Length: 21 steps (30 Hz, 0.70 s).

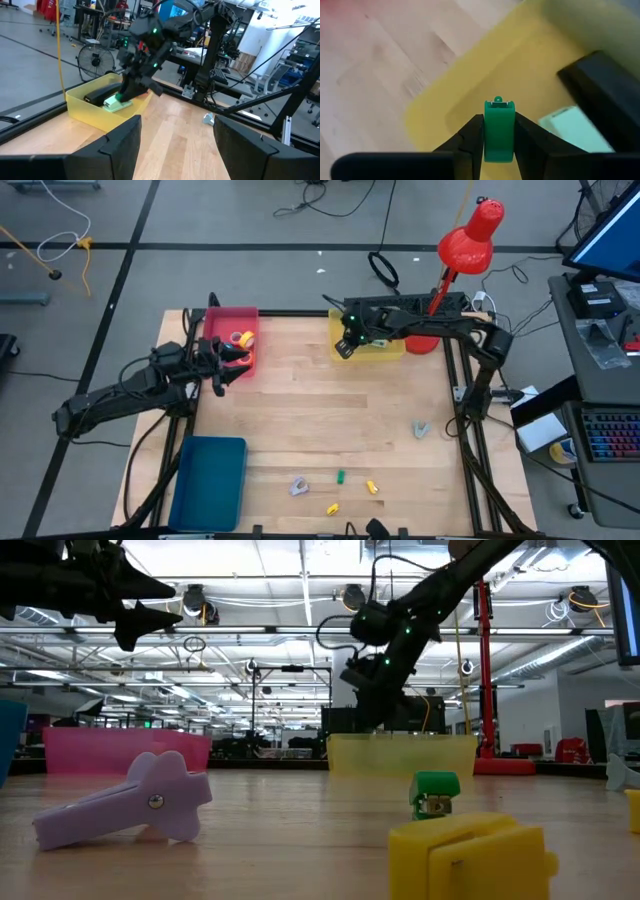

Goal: Pick and place Stapler, Stapler remover, tape
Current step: Put the small green stapler into the yellow bin, then put the small yellow stapler into the yellow bin

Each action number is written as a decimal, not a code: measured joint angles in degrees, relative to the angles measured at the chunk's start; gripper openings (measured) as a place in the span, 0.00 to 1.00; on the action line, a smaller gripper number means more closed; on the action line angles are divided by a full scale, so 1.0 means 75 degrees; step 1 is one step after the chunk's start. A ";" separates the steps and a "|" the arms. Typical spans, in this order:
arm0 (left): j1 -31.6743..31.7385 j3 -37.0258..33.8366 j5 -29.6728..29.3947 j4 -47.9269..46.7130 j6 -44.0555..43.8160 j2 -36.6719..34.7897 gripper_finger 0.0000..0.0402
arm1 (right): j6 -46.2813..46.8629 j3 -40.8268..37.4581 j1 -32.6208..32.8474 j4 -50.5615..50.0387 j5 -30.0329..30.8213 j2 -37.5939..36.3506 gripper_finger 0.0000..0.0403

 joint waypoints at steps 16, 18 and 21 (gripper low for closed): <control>0.0000 0.0000 -0.0004 -0.0019 -0.0102 0.0006 0.62 | -0.0254 -0.0003 0.0003 -0.0191 0.0011 0.0312 0.32; 0.0000 0.0000 -0.0004 -0.0031 -0.0102 0.0006 0.62 | -0.0254 -0.0003 0.0003 -0.0186 0.0011 0.0312 0.35; 0.0000 0.0000 -0.0004 -0.0035 -0.0105 0.0006 0.62 | -0.0242 -0.0003 0.0014 -0.0129 -0.0008 0.0273 0.40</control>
